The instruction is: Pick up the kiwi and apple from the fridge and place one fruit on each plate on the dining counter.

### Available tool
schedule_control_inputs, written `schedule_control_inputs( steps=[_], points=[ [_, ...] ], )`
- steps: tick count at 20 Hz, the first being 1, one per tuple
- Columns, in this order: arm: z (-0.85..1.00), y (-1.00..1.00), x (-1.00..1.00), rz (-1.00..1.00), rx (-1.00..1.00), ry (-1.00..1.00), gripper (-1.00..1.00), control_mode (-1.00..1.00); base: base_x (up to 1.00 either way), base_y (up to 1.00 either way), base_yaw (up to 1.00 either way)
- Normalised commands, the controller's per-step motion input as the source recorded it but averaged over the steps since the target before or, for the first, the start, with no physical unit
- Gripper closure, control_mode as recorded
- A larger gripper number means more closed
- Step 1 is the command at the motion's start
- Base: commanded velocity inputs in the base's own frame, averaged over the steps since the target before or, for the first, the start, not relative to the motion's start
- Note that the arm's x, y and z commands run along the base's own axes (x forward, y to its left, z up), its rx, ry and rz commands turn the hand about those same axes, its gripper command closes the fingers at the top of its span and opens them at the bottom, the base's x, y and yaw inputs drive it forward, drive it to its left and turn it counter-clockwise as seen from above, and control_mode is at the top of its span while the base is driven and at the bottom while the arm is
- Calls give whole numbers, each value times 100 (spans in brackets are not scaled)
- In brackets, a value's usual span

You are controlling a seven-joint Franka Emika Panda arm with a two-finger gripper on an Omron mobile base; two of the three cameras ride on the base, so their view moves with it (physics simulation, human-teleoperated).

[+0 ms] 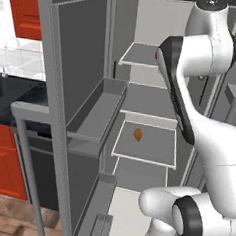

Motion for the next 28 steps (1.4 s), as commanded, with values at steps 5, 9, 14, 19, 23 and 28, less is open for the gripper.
schedule_control_inputs(
  steps=[5,9,14,19,23,28],
  points=[
    [-7,-34,100,0,0,-6,-100,-100,0,0,0],
    [2,-14,78,1,4,-33,-100,-100,0,0,0],
    [3,-7,74,0,1,-21,-100,-100,0,0,0],
    [30,-12,56,0,2,13,-100,-100,0,0,0],
    [21,0,2,5,4,10,-100,-100,0,0,0],
    [-9,0,7,15,1,10,-100,-100,0,0,0]
  ],
)
